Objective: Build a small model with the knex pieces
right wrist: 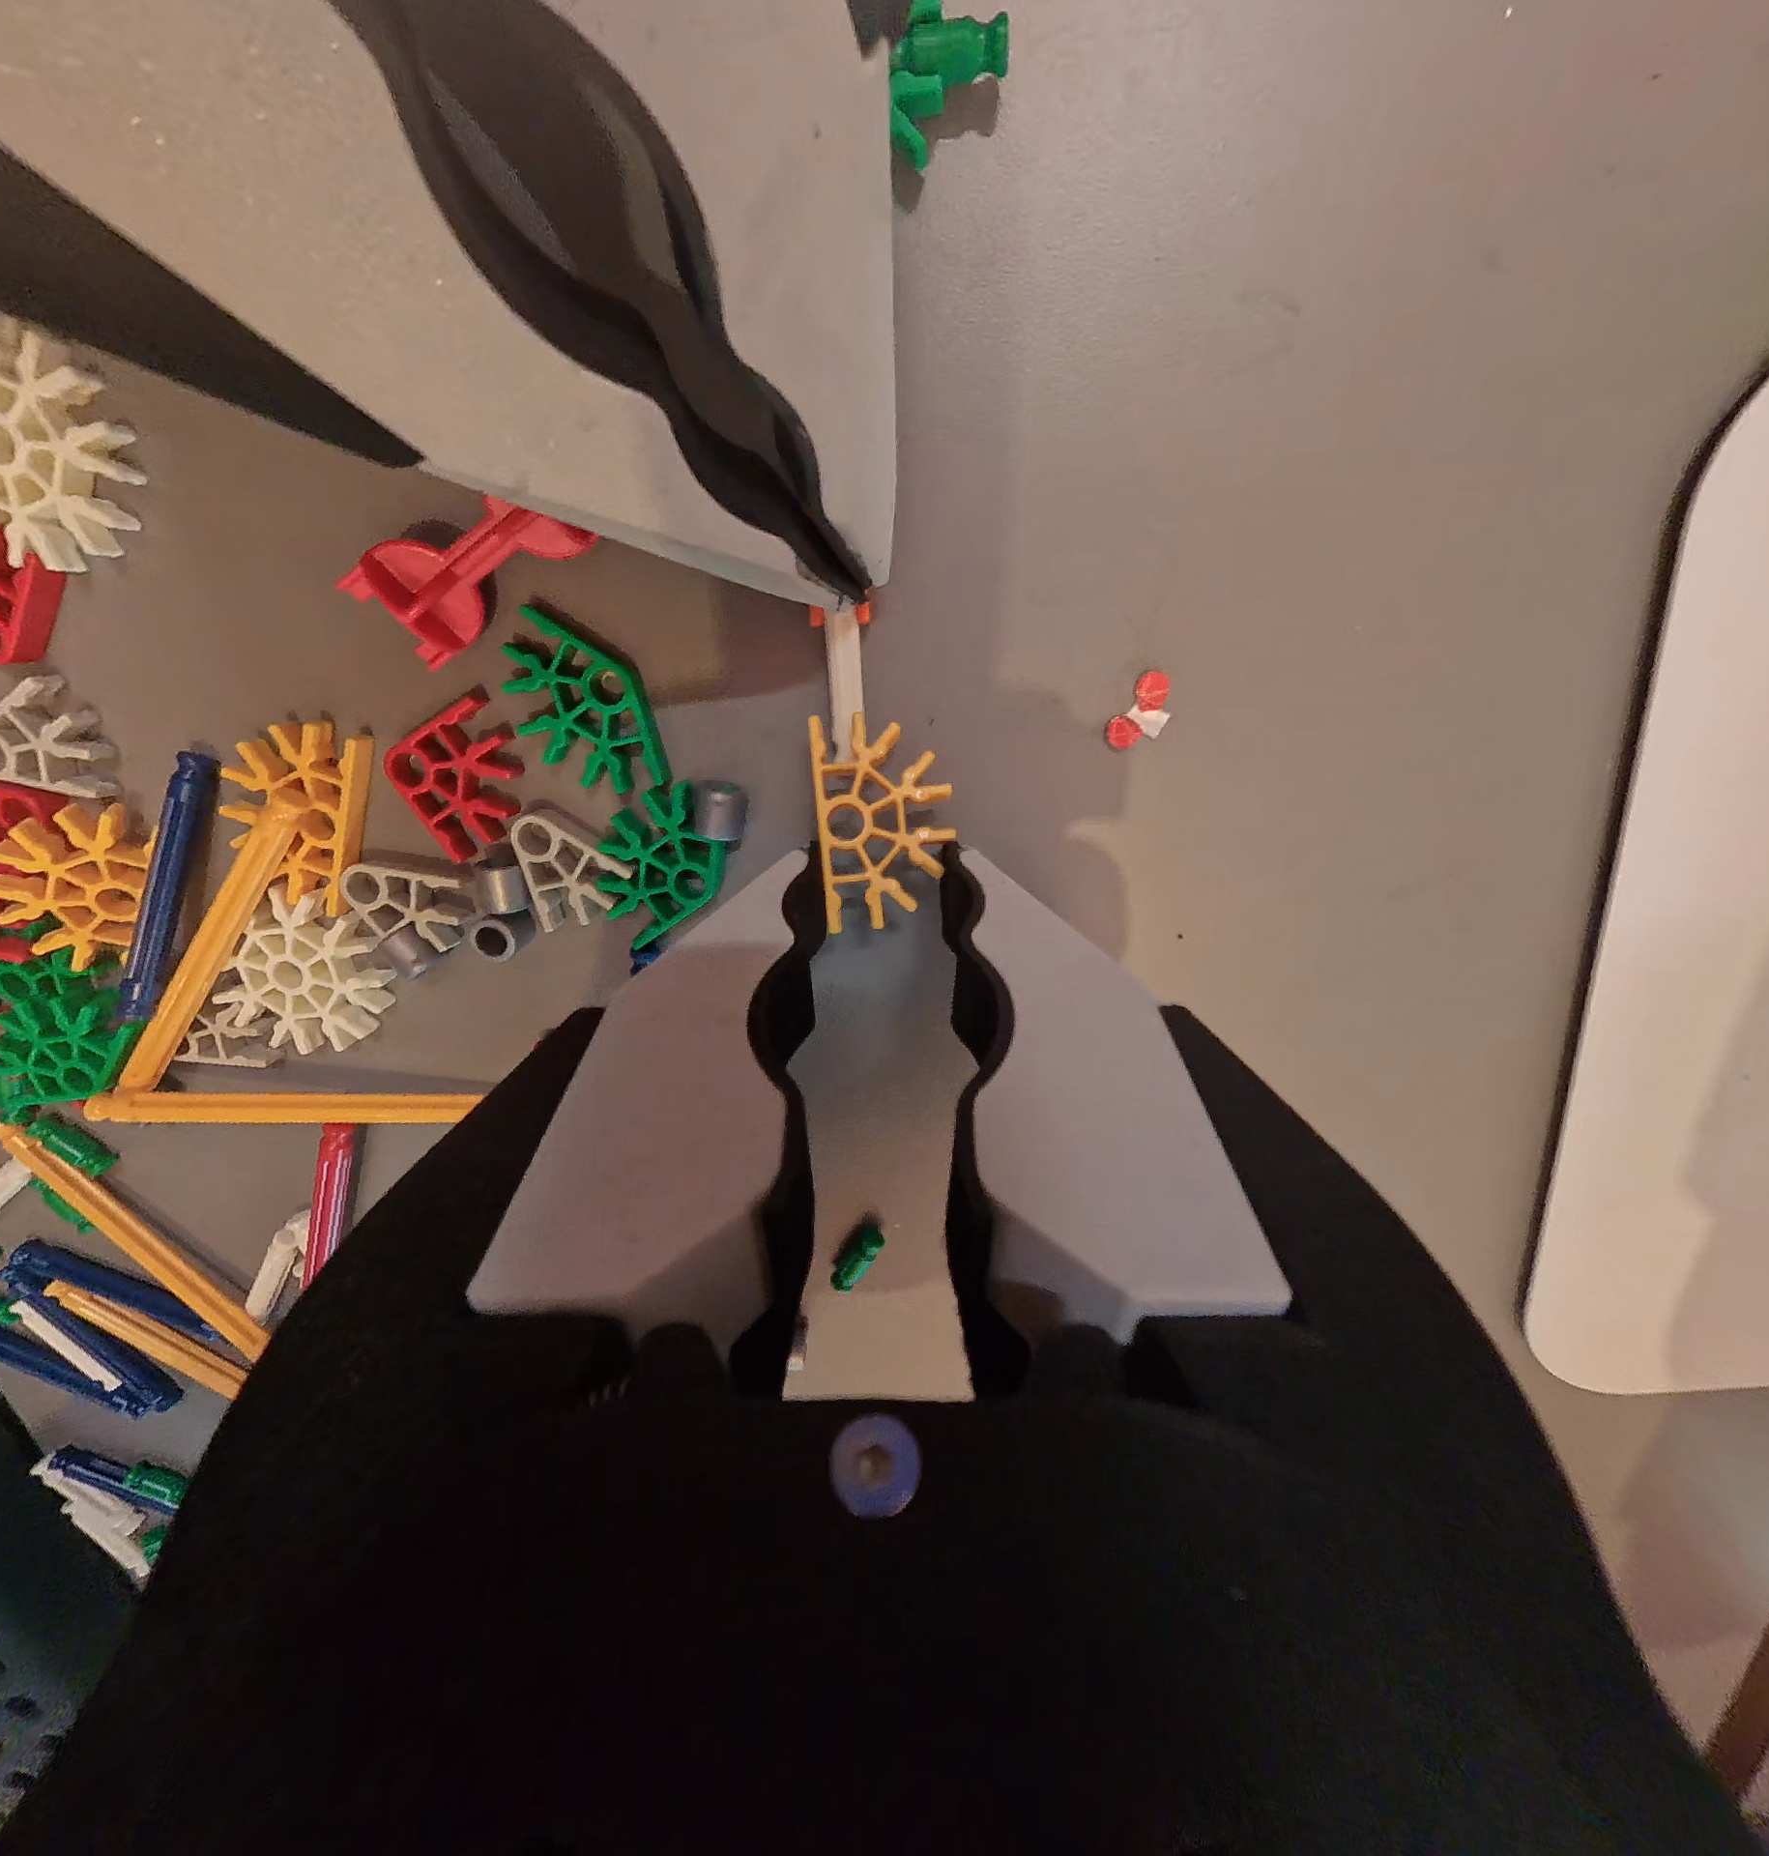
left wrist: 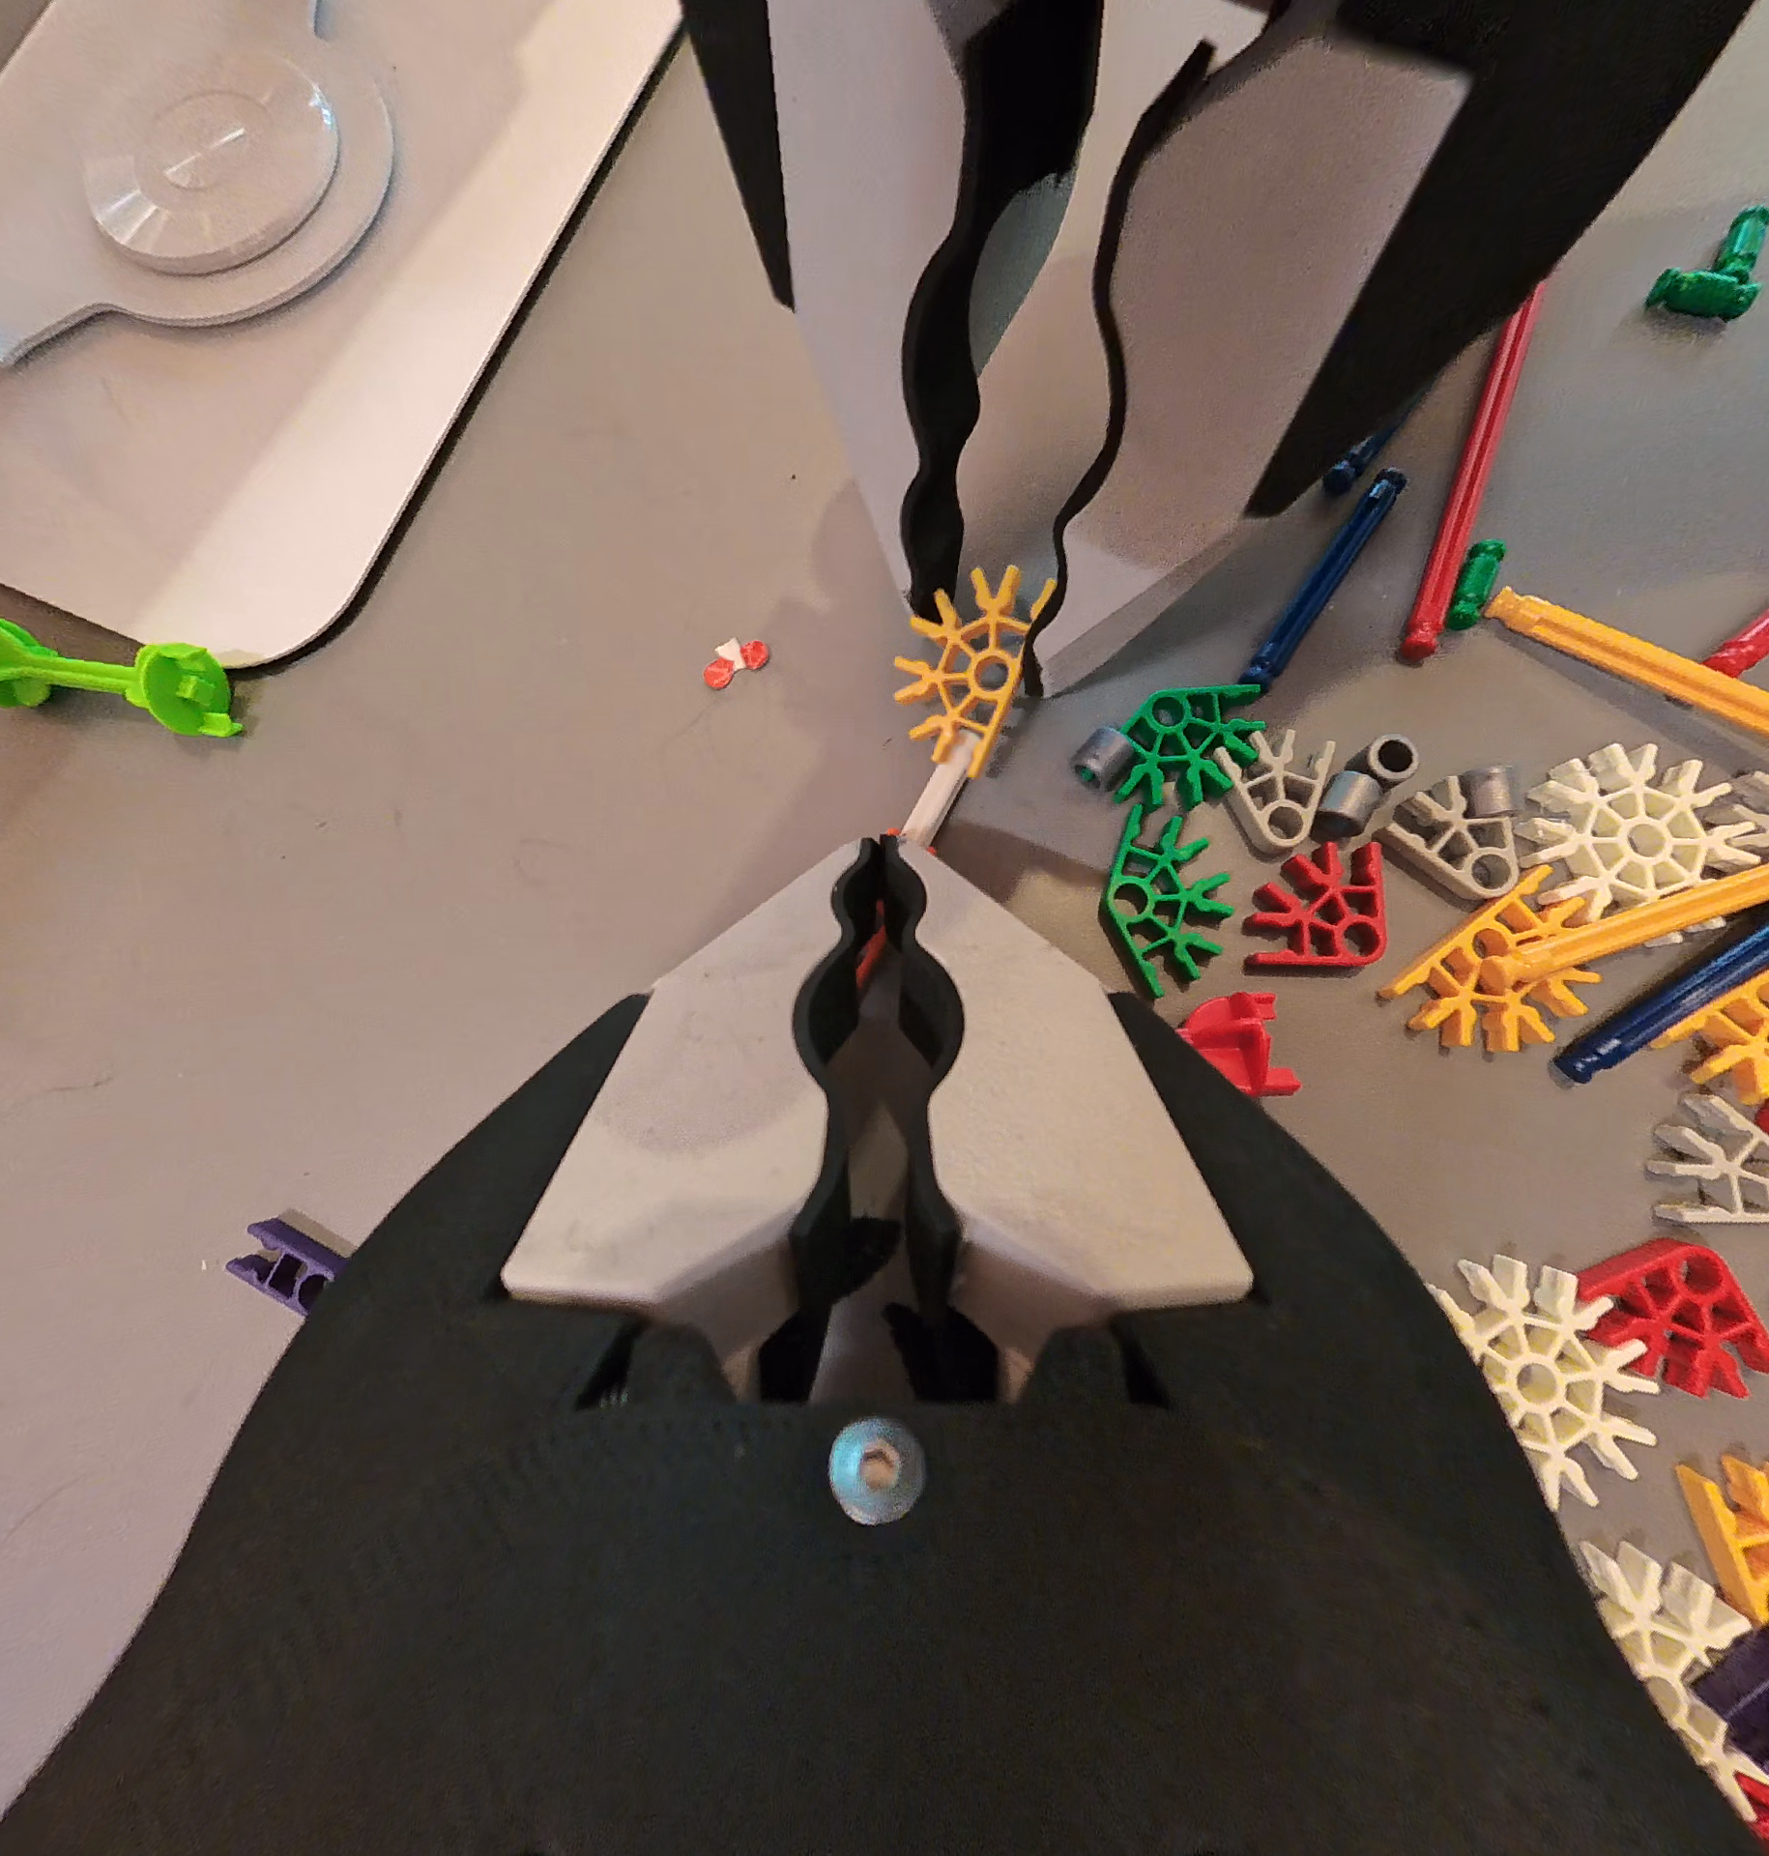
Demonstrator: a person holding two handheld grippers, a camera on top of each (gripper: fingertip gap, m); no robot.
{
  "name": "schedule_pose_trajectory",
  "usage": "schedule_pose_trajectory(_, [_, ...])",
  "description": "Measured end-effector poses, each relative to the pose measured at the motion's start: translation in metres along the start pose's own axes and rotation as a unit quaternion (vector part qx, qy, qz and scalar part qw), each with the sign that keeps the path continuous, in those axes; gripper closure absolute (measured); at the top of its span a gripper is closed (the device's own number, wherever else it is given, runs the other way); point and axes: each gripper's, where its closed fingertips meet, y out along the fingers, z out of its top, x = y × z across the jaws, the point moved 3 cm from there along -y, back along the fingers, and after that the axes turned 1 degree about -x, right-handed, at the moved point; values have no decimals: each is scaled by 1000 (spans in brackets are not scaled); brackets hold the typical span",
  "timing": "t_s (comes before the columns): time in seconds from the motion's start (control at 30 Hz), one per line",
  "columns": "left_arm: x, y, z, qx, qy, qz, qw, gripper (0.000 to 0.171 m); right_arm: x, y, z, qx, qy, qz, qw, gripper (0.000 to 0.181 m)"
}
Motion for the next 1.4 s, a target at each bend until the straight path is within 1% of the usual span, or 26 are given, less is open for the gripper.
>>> schedule_pose_trajectory(0.13, [0, 0, 0, 3, -2, 0, 1000, 171, 0, 0, 0, -25, 5, -4, 1000, 160])
schedule_pose_trajectory(0.2, [0, 0, -1, 5, -3, -1, 1000, 171, -1, 0, -1, -34, 9, -7, 999, 155])
schedule_pose_trajectory(0.27, [0, 0, -1, 6, -3, -1, 1000, 171, -1, 0, -2, -41, 7, -10, 999, 145])
schedule_pose_trajectory(0.3, [0, 0, -1, 6, -3, 0, 1000, 171, -2, -1, -3, -42, 7, -11, 999, 145])
schedule_pose_trajectory(0.37, [0, -1, -1, 6, -2, -1, 1000, 171, -3, -6, -3, -24, 12, -8, 1000, 142])
schedule_pose_trajectory(0.43, [0, -1, -1, 7, -3, -1, 1000, 171, -3, -15, 3, 15, 18, -8, 1000, 146])
schedule_pose_trajectory(0.47, [0, -1, -2, 8, -4, -1, 1000, 171, -4, -20, 8, 43, 17, -5, 999, 153])
schedule_pose_trajectory(0.53, [0, -1, -2, 10, -5, -2, 1000, 171, -5, -25, 16, 95, 25, 4, 995, 180])
schedule_pose_trajectory(0.57, [0, -1, -2, 10, -5, -2, 1000, 171, -5, -24, 18, 109, 32, 11, 994, 181])
schedule_pose_trajectory(0.63, [0, -1, -2, 10, -6, -2, 1000, 171, -3, -17, 17, 120, 34, 14, 992, 181])
schedule_pose_trajectory(0.77, [0, -1, -2, 12, -5, 1, 1000, 171, -3, -4, 15, 123, 34, 21, 992, 181])
schedule_pose_trajectory(0.97, [0, -1, -2, 13, -5, 2, 1000, 171, -3, -3, 17, 124, 30, 22, 992, 181])
schedule_pose_trajectory(1.2, [1, -1, -2, 17, -6, 11, 1000, 171, -6, -3, 16, 128, 7, -11, 992, 181])
schedule_pose_trajectory(1.4, [1, -1, -2, 19, -10, 18, 1000, 171, -11, -2, 16, 135, -16, -80, 987, 181])
